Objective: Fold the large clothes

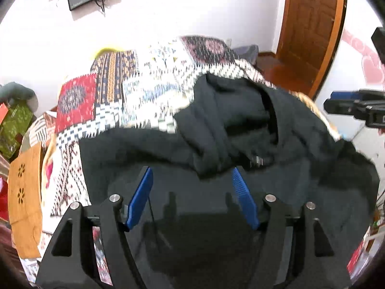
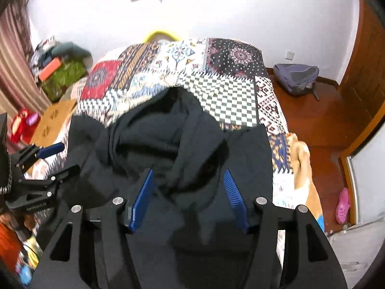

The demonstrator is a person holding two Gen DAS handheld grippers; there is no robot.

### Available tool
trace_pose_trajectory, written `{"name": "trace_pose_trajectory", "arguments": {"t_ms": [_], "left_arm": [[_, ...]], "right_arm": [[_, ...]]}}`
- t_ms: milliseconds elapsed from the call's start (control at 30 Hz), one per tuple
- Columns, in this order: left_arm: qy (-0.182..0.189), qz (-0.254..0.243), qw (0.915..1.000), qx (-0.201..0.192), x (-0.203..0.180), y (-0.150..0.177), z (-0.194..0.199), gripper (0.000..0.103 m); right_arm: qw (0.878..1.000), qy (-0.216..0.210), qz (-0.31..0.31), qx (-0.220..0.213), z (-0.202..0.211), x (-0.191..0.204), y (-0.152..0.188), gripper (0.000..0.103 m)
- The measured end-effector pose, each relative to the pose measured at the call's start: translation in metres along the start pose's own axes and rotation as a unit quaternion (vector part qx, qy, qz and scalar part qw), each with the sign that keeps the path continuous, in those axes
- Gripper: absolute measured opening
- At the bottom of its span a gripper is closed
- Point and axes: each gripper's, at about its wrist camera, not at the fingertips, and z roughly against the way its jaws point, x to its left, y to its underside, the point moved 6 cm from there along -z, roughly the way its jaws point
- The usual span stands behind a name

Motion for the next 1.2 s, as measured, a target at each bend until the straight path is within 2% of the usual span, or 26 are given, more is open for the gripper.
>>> {"name": "trace_pose_trajectory", "arguments": {"t_ms": [167, 300, 367, 600, 800, 833, 867, 900, 967, 1000, 1067, 1100, 1200], "left_arm": [[0.007, 0.003, 0.9997, -0.023, -0.001, -0.039, -0.011, 0.069], [-0.004, 0.013, 0.9994, -0.03, 0.003, -0.063, -0.041, 0.069], [0.009, 0.021, 0.9995, -0.021, 0.004, -0.069, -0.062, 0.069], [0.032, 0.032, 0.9989, 0.009, -0.001, -0.077, -0.119, 0.069], [0.057, 0.054, 0.9967, 0.018, 0.0, -0.077, -0.142, 0.068], [0.064, 0.061, 0.9959, 0.019, 0.001, -0.076, -0.144, 0.066], [0.073, 0.067, 0.9949, 0.02, 0.002, -0.076, -0.145, 0.056], [0.086, 0.074, 0.9933, 0.025, 0.002, -0.075, -0.147, 0.045], [0.115, 0.092, 0.9885, 0.036, 0.003, -0.072, -0.148, 0.035], [0.13, 0.099, 0.9859, 0.038, 0.003, -0.071, -0.146, 0.021], [0.161, 0.116, 0.9791, 0.043, 0.003, -0.068, -0.137, 0.017], [0.165, 0.118, 0.9784, 0.04, 0.003, -0.067, -0.132, 0.016], [0.161, 0.096, 0.982, 0.025, 0.0, -0.064, -0.105, 0.015]], "right_arm": [[1.0, -0.009, -0.012, 0.003, -0.024, -0.002, -0.022, 0.056], [0.999, -0.015, -0.026, 0.012, -0.048, -0.012, -0.035, 0.056], [0.998, -0.029, -0.046, 0.022, -0.065, -0.019, -0.04, 0.056], [0.993, -0.05, -0.092, 0.055, -0.112, -0.038, -0.043, 0.056], [0.991, -0.062, -0.104, 0.054, -0.131, -0.044, -0.045, 0.056], [0.991, -0.064, -0.107, 0.053, -0.131, -0.044, -0.045, 0.055], [0.99, -0.069, -0.108, 0.051, -0.131, -0.043, -0.045, 0.05], [0.99, -0.074, -0.105, 0.049, -0.13, -0.041, -0.045, 0.04], [0.99, -0.085, -0.098, 0.05, -0.128, -0.037, -0.045, 0.024], [0.99, -0.087, -0.097, 0.053, -0.127, -0.036, -0.044, 0.022], [0.991, -0.083, -0.094, 0.041, -0.116, -0.03, -0.042, 0.017], [0.992, -0.083, -0.087, 0.035, -0.111, -0.027, -0.042, 0.016], [0.995, -0.081, -0.059, 0.009, -0.085, -0.016, -0.041, 0.014]]}}
